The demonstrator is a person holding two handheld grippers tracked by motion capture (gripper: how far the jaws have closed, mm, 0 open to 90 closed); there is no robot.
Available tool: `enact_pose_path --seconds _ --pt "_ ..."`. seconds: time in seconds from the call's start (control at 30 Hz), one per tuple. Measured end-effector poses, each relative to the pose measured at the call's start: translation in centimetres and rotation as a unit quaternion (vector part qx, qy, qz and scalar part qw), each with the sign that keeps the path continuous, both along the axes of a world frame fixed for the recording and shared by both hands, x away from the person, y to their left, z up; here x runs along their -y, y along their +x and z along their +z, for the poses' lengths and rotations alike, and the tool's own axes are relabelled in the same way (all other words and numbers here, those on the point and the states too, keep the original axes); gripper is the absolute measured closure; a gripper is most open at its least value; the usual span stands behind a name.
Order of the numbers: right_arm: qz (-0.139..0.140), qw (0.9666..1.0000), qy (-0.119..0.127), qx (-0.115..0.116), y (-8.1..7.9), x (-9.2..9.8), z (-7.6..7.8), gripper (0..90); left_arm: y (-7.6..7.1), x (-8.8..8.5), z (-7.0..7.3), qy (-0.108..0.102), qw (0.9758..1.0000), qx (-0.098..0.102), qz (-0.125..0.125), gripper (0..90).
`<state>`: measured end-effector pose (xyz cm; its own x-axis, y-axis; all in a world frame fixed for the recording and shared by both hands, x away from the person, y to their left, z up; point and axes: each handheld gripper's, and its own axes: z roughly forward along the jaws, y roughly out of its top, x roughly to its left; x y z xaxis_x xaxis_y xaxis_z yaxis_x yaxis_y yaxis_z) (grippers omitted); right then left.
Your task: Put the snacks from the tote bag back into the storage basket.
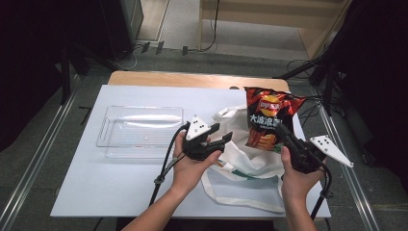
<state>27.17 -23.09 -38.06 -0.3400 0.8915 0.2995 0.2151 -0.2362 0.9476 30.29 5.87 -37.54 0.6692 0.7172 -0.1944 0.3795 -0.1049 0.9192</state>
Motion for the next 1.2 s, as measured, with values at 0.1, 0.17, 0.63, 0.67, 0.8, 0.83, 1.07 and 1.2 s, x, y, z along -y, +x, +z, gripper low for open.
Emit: enact_pose_path --seconds 0.1,0.17,0.63,0.67,0.8,0.83,1.07,1.2 --pt "0.005 1.0000 0.003 0.002 -0.2 -0.1 0.0 90.0 0.1 0.7 0.2 0.000 0.9999 -0.002 -0.013 46.5" --pt "0.009 0.9999 0.007 0.006 -0.5 -0.2 0.2 90.0 0.2 1.0 0.2 0.001 0.9998 -0.003 -0.018 45.5" --pt "0.032 0.9990 0.011 0.028 -2.3 -0.5 1.1 90.0 2.3 2.4 2.0 -0.044 0.9976 -0.010 -0.053 32.1" --pt "0.035 0.9989 0.011 0.030 -2.5 -0.5 1.2 90.0 2.4 2.4 2.1 -0.048 0.9973 -0.010 -0.054 30.9" --pt "0.051 0.9979 0.024 0.031 -3.1 -0.5 1.4 90.0 3.6 2.1 2.3 -0.094 0.9931 -0.027 -0.064 26.1" --pt "0.051 0.9979 0.024 0.031 -3.1 -0.5 1.4 90.0 3.6 2.1 2.3 -0.094 0.9931 -0.027 -0.064 25.9" --pt "0.075 0.9963 0.010 0.042 -4.0 -1.1 1.6 90.0 3.9 2.9 3.1 -0.103 0.9892 -0.018 -0.103 49.0" --pt "0.085 0.9958 0.010 0.031 -4.2 -1.2 1.1 90.0 3.6 3.0 3.7 -0.086 0.9925 -0.025 -0.083 86.1"
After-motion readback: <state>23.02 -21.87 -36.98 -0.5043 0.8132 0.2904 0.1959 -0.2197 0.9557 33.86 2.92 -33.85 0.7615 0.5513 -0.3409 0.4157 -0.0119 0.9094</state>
